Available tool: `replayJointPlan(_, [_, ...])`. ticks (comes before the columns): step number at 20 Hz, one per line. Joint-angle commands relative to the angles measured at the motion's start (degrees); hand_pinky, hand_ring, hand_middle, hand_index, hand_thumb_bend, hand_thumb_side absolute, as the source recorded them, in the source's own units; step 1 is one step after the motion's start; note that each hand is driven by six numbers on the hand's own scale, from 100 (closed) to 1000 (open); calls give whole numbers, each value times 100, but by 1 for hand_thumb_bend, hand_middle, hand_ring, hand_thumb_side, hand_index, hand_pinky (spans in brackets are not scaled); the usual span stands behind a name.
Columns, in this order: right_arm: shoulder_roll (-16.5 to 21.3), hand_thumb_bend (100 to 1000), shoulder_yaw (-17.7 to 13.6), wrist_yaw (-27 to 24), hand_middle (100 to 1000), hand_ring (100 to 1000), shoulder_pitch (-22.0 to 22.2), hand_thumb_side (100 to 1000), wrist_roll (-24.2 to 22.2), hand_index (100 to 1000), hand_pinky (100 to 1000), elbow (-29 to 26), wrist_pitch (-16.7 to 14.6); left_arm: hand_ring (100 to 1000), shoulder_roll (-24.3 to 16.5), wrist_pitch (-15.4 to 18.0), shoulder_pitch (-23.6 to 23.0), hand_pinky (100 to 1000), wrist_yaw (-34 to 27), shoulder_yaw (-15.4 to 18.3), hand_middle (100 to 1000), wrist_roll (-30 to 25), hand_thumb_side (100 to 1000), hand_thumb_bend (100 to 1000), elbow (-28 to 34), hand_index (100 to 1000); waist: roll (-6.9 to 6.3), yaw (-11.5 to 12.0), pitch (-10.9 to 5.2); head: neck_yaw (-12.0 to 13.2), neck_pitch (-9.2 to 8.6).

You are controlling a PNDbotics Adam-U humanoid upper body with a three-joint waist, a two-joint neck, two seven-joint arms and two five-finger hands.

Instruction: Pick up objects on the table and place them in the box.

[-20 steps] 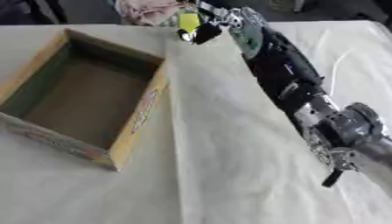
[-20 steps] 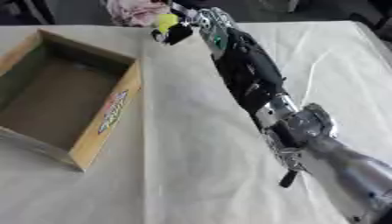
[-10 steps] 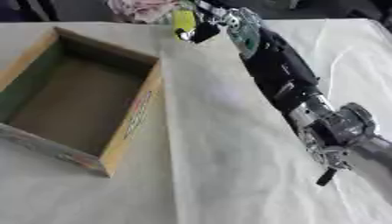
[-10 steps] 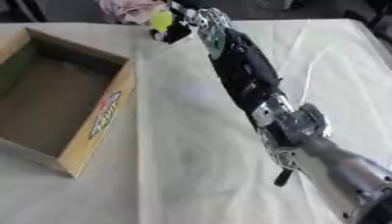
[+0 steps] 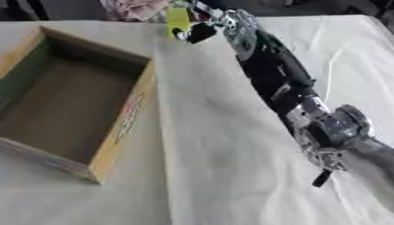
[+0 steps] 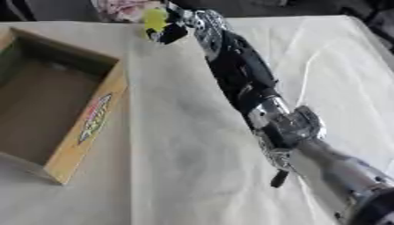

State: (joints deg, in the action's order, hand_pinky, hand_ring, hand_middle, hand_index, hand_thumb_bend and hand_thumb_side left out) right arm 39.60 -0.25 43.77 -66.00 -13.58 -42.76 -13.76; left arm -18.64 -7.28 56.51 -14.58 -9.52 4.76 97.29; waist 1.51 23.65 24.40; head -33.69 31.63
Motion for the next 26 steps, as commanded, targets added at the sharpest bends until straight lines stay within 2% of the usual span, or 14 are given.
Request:
replayJointPlan(1, [208,248,-43,36,999,1000,-99,316,65,1000,986,-112,5,712,-174,-25,70,526,-14,88,727,-9,864,477,151,799,-21,11,-129,-29,-89])
replayJointPlan(5, [186,227,-26,73,964,964,-94,303,36,1000,958,-99,8,711,-167,-25,70,526,-20,89,726,-20,865,478,193,798,-22,13,-62,-60,-119])
replayJointPlan(10, [146,183,-4,139,943,933,-54,224,-72,1000,924,-44,30,710,-152,-28,77,524,-33,87,726,-21,866,478,217,798,-27,10,-7,-91,-160])
replayJointPlan(13, [127,129,-5,153,895,858,-31,171,-117,978,847,-16,37,709,-150,-33,69,524,-33,91,725,-10,867,477,211,797,-32,-5,15,-111,-159])
replayJointPlan(14, [124,100,-7,154,858,800,-27,161,-107,958,805,-17,39,709,-148,-33,67,524,-33,91,725,-6,869,476,207,797,-33,-9,18,-115,-163])
replayJointPlan(17, [136,100,-35,200,692,641,-21,123,94,876,736,-103,59,709,-145,-33,59,524,-27,92,725,2,867,477,195,797,-46,-45,8,-122,-173])
replayJointPlan(18, [138,100,-46,217,678,633,-15,122,190,868,732,-145,65,709,-144,-32,55,524,-26,95,725,6,867,477,193,797,-51,-57,1,-123,-174])
replayJointPlan(19, [141,100,-62,228,567,609,-16,108,288,778,707,-194,71,709,-143,-32,50,523,-26,97,724,12,867,478,186,797,-57,-73,-11,-127,-175])
replayJointPlan(20, [140,100,-81,233,556,607,-15,106,388,766,704,-247,81,709,-143,-32,44,523,-26,98,724,17,867,478,179,797,-63,-88,-22,-131,-177])
replayJointPlan(21, [136,100,-91,229,505,612,-14,104,491,709,697,-300,81,707,-141,-32,38,523,-27,98,723,22,866,479,170,797,-70,-105,-37,-139,-179])
replayJointPlan(26, [131,100,-97,189,443,601,0,100,1004,638,684,-398,28,706,-138,-35,11,523,-16,100,722,36,864,480,132,796,-101,-190,-126,-155,-174])
